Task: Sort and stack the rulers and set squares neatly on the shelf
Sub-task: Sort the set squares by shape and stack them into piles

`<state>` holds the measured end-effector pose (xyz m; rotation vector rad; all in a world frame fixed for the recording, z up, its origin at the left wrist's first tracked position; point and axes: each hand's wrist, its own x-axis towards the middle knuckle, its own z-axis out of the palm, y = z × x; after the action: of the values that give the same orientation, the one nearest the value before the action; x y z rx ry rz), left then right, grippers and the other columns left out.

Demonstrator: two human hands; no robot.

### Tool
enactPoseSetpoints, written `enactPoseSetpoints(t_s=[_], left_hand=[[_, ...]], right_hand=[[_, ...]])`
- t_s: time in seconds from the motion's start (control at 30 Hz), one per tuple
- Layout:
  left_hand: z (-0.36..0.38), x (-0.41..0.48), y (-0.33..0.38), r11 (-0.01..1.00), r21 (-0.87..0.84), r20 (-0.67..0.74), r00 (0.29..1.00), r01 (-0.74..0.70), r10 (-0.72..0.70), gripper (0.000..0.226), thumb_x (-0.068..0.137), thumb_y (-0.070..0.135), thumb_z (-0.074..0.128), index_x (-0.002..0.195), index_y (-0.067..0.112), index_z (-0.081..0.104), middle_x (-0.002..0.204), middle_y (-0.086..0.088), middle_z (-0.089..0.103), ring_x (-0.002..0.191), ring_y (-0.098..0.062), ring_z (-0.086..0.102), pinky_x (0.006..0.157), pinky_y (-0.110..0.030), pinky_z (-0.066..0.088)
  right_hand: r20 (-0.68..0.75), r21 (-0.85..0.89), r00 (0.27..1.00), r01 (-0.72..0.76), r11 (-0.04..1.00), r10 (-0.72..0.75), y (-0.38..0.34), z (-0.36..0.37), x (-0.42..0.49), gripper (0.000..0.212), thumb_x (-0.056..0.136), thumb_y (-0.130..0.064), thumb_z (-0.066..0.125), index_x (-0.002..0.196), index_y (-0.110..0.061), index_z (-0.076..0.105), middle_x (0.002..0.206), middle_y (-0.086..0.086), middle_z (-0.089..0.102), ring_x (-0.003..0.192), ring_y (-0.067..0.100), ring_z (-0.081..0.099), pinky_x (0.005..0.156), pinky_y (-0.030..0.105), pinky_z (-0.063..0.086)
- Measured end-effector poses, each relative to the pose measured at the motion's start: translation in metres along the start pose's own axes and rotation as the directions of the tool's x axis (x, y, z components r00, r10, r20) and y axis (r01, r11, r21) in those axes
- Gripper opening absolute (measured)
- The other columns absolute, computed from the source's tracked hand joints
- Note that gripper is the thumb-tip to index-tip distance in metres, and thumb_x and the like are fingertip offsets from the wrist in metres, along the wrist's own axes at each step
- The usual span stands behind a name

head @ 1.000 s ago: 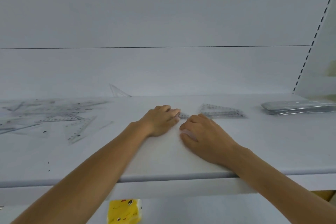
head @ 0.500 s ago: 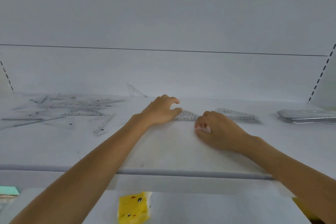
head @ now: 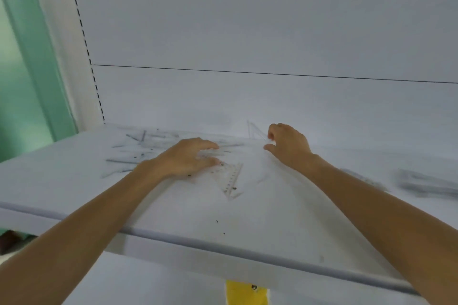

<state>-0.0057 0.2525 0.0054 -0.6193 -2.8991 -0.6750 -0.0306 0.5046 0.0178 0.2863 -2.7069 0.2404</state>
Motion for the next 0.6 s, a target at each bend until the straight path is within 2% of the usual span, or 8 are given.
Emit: enactPoseSetpoints(t_s=[0.17, 0.27, 0.33, 0.4, 0.5, 0.6], left_hand=[[-0.015, 0.015, -0.027, 0.997, 0.049, -0.058, 0.997, -0.055, 0.058, 0.043, 0.087, 0.049, 0.051, 0.126, 0.031, 0.051, 0.127, 0.004, 0.052, 0.118, -0.013, 0.046, 0.094, -0.026, 0.035], [-0.008, 0.022, -0.050, 0.985, 0.161, -0.064, 0.995, -0.064, 0.075, 0.039, 0.091, 0.045, 0.047, 0.125, 0.026, 0.052, 0.127, 0.003, 0.052, 0.121, -0.015, 0.042, 0.099, -0.030, 0.033], [-0.009, 0.026, -0.064, 0.989, 0.138, -0.138, 0.988, -0.047, 0.066, 0.037, 0.093, 0.040, 0.046, 0.123, 0.022, 0.054, 0.124, 0.002, 0.054, 0.119, -0.015, 0.044, 0.098, -0.029, 0.033], [-0.011, 0.029, -0.068, 0.995, 0.073, -0.263, 0.961, -0.061, 0.078, 0.033, 0.093, 0.038, 0.045, 0.120, 0.022, 0.056, 0.120, 0.004, 0.056, 0.114, -0.014, 0.046, 0.096, -0.028, 0.035], [-0.009, 0.033, -0.059, 0.987, 0.046, -0.300, 0.940, -0.156, 0.163, 0.031, 0.093, 0.038, 0.045, 0.117, 0.023, 0.057, 0.117, 0.006, 0.056, 0.111, -0.011, 0.046, 0.095, -0.028, 0.036], [-0.005, 0.034, -0.054, 0.982, 0.043, -0.242, 0.952, -0.185, 0.190, 0.030, 0.092, 0.038, 0.046, 0.117, 0.025, 0.057, 0.118, 0.007, 0.055, 0.112, -0.010, 0.044, 0.095, -0.027, 0.034]], right_hand=[[-0.113, -0.150, 0.994, -0.024, 0.988, 0.007, -0.022, 0.034, 0.039, 0.032, 0.086, -0.022, 0.062, 0.107, -0.005, 0.045, 0.107, 0.009, 0.054, 0.099, 0.025, 0.050, 0.076, 0.030, 0.034], [-0.141, -0.305, 0.989, 0.006, 0.952, -0.051, -0.024, 0.044, 0.058, 0.041, 0.084, -0.026, 0.065, 0.111, -0.006, 0.042, 0.110, 0.008, 0.050, 0.101, 0.024, 0.048, 0.080, 0.031, 0.038], [-0.130, -0.395, 0.987, 0.038, 0.918, -0.097, -0.023, 0.048, 0.068, 0.043, 0.082, -0.022, 0.067, 0.114, -0.007, 0.042, 0.112, 0.007, 0.050, 0.102, 0.024, 0.049, 0.081, 0.032, 0.038], [-0.115, -0.453, 0.985, 0.061, 0.890, -0.125, -0.021, 0.051, 0.074, 0.041, 0.081, -0.007, 0.061, 0.117, -0.007, 0.041, 0.114, 0.008, 0.049, 0.104, 0.026, 0.049, 0.081, 0.032, 0.037], [-0.150, -0.428, 0.979, 0.063, 0.901, -0.139, -0.016, 0.055, 0.078, 0.043, 0.075, 0.010, 0.045, 0.116, -0.004, 0.044, 0.111, 0.011, 0.051, 0.101, 0.029, 0.049, 0.080, 0.033, 0.035], [-0.153, -0.407, 0.976, 0.079, 0.910, -0.154, -0.015, 0.053, 0.082, 0.042, 0.075, 0.012, 0.043, 0.114, -0.004, 0.047, 0.106, 0.010, 0.056, 0.097, 0.028, 0.052, 0.076, 0.030, 0.032]])
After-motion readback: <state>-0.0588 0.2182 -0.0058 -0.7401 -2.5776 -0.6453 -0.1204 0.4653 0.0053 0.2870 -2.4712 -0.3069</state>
